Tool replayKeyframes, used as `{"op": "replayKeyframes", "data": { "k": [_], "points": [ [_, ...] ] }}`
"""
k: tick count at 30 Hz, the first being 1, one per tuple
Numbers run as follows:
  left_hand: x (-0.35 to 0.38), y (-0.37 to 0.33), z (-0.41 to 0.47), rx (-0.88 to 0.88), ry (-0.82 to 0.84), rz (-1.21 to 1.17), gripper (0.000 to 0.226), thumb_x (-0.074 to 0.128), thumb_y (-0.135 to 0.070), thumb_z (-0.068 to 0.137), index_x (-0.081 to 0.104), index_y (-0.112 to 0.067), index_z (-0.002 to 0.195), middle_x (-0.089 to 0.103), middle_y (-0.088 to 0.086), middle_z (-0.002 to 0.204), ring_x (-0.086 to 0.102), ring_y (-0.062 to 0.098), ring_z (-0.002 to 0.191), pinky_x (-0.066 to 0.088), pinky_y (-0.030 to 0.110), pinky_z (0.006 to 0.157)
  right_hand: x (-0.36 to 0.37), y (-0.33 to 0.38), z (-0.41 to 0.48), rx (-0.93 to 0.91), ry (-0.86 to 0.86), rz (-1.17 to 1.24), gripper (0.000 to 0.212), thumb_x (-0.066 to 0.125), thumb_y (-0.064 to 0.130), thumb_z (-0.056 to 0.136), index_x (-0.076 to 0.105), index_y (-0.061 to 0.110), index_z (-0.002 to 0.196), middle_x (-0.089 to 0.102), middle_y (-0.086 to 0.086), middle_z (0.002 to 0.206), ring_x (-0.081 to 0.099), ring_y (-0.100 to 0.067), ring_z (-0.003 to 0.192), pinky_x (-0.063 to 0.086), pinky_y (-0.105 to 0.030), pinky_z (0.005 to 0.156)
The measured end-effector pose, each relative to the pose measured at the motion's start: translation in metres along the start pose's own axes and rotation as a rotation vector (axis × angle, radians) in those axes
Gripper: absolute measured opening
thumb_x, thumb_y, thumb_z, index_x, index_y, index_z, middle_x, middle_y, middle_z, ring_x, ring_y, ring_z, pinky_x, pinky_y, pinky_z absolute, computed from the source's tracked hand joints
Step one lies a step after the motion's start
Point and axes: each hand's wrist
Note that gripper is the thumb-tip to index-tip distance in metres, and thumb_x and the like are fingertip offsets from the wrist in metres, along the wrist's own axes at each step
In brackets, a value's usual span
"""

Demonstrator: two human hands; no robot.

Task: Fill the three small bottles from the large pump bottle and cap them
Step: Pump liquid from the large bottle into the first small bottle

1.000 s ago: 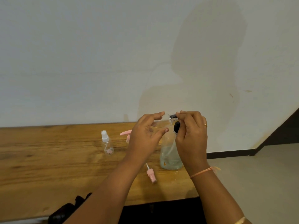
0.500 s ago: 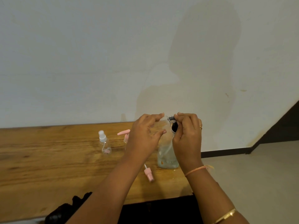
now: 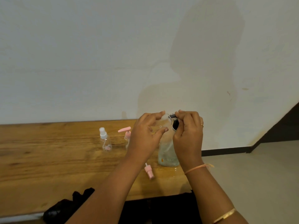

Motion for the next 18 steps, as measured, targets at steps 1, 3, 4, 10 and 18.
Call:
{"op": "replayKeyframes", "data": {
  "k": [1,3,4,10,18],
  "points": [
    [-0.001,0.000,0.002,-0.011,0.009,0.003,0.052,0.076,-0.021,0.077,0.050,-0.046,0.114,0.052,-0.024,0.102,0.055,0.003,0.099,0.042,0.003,0.073,0.001,-0.001,0.000,-0.007,0.008,-0.013,0.020,0.049,-0.002,0.084,0.066,0.000,0.093,0.062,-0.012,0.093,0.056,-0.029,0.087,0.043,-0.022,0.073],
    [-0.002,-0.002,0.003,-0.036,0.022,0.010,0.052,0.076,-0.020,0.077,0.050,-0.047,0.113,0.051,-0.024,0.101,0.053,0.000,0.097,0.041,0.001,0.072,0.001,-0.002,0.000,-0.009,0.028,-0.025,0.020,0.048,-0.001,0.084,0.066,0.000,0.094,0.062,-0.012,0.094,0.056,-0.029,0.087,0.043,-0.023,0.072],
    [-0.003,-0.002,0.002,-0.042,0.027,0.005,0.052,0.076,-0.020,0.077,0.050,-0.047,0.114,0.051,-0.024,0.101,0.053,-0.001,0.095,0.040,0.000,0.073,0.000,-0.002,-0.001,-0.009,0.028,-0.023,0.020,0.049,-0.002,0.084,0.066,0.000,0.094,0.062,-0.012,0.094,0.056,-0.029,0.087,0.043,-0.023,0.072],
    [-0.004,-0.005,-0.002,-0.004,0.002,-0.077,0.052,0.076,-0.023,0.076,0.051,-0.046,0.116,0.057,-0.018,0.107,0.054,-0.005,0.098,0.041,0.002,0.077,-0.010,0.004,0.002,0.002,-0.012,0.027,0.022,0.050,-0.002,0.082,0.068,0.003,0.094,0.062,-0.009,0.095,0.051,-0.017,0.090,0.034,-0.001,0.081],
    [-0.002,0.001,0.005,-0.016,0.044,-0.046,0.052,0.077,-0.022,0.075,0.051,-0.047,0.112,0.056,-0.019,0.105,0.052,-0.012,0.094,0.040,0.001,0.075,0.000,-0.006,-0.003,-0.007,-0.009,0.009,0.021,0.049,-0.004,0.084,0.065,0.000,0.097,0.060,-0.012,0.097,0.053,-0.023,0.090,0.034,-0.006,0.083]
  ]
}}
Point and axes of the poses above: each hand's wrist, its own z-axis towards the middle knuckle, its own x-axis out of the palm, y = z × x
